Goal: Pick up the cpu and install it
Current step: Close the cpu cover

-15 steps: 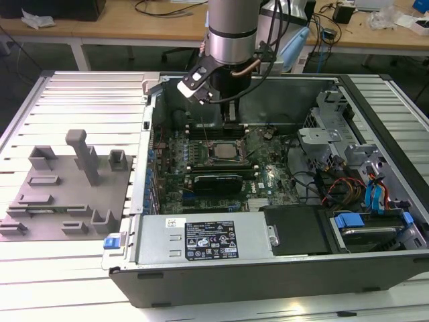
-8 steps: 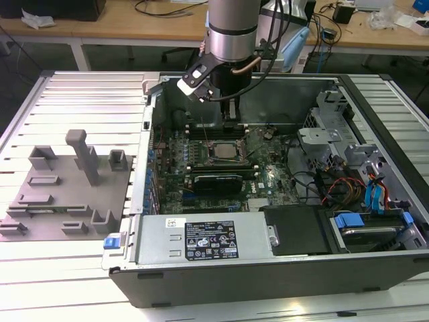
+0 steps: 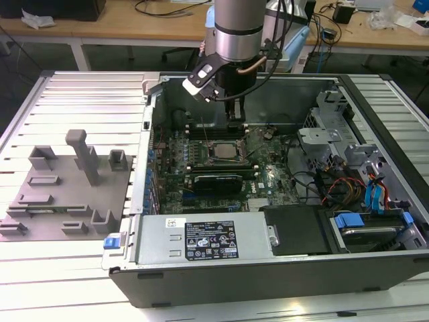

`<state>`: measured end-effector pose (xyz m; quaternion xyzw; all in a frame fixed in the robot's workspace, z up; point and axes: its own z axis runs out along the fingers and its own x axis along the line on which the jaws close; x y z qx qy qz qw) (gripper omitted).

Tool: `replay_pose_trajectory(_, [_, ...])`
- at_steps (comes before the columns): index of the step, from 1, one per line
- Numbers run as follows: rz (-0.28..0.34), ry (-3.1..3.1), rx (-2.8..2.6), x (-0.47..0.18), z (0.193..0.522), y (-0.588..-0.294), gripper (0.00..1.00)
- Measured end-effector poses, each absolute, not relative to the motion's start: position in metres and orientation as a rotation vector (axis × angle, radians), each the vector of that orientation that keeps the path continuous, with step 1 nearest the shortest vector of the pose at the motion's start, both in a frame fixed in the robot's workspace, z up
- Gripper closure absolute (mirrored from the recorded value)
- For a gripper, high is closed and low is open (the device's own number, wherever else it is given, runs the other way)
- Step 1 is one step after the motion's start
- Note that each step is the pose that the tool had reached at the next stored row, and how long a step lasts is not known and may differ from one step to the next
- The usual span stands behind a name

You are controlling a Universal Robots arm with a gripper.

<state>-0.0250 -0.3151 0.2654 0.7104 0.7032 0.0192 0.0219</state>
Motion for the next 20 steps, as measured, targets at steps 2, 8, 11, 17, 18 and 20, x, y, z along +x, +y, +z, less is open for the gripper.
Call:
replay_pose_trajectory(2, [0.061, 2.179, 2.202, -0.025, 0.266, -0.315, 0.89])
replay_pose_trajectory(8, [0.061, 2.180, 2.202, -0.025, 0.276, -0.315, 0.89])
replay_pose_trajectory(11, [0.061, 2.180, 2.202, -0.025, 0.284, -0.315, 0.89])
replay_pose_trajectory(17, [0.061, 2.180, 2.202, -0.024, 0.288, -0.315, 0.89])
replay_pose_trajectory(18, [0.061, 2.180, 2.202, -0.024, 0.288, -0.315, 0.89])
replay_pose_trajectory(20, [0.061, 2.180, 2.202, -0.021, 0.288, -0.315, 0.89])
